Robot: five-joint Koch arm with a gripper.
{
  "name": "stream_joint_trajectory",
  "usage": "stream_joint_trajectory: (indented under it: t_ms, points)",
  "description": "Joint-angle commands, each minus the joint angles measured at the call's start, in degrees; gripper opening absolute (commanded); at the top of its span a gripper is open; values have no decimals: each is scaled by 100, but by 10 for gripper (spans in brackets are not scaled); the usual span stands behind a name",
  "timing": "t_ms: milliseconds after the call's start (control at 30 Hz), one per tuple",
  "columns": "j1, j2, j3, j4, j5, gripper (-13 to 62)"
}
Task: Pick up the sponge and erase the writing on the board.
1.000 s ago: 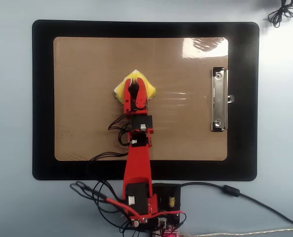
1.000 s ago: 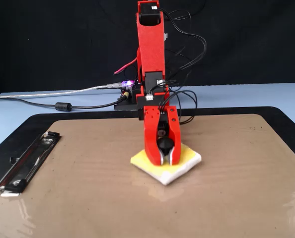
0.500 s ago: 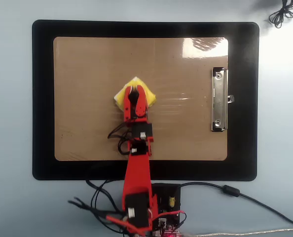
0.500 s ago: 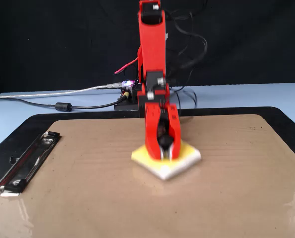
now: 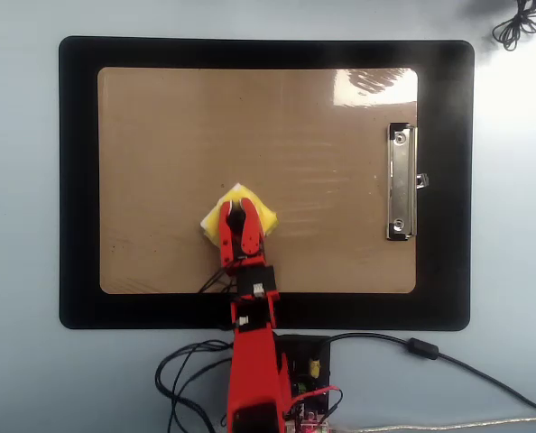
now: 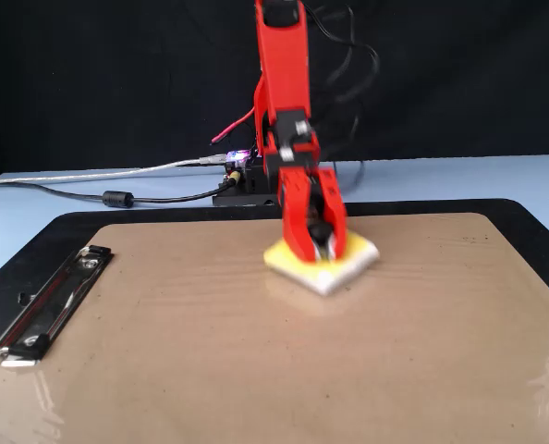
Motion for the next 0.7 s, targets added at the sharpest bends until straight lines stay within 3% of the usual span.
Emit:
stream_joint_trajectory:
  t_ms: [0, 200, 267, 400, 467, 567, 667]
  points:
    - [-97, 378, -79, -9, -26, -80]
    - [-18, -3463, -3955, -264, -18, -80]
    - [-26, -3217, -3639, -255, -9, -80]
    - [-167, -396, -1028, 114, -44, -80]
    - [-404, -431, -1046, 185, -62, -80]
    - [-835, -1670, -2145, 141, -70, -80]
    - [-2118, -1749, -2417, 149, -158, -80]
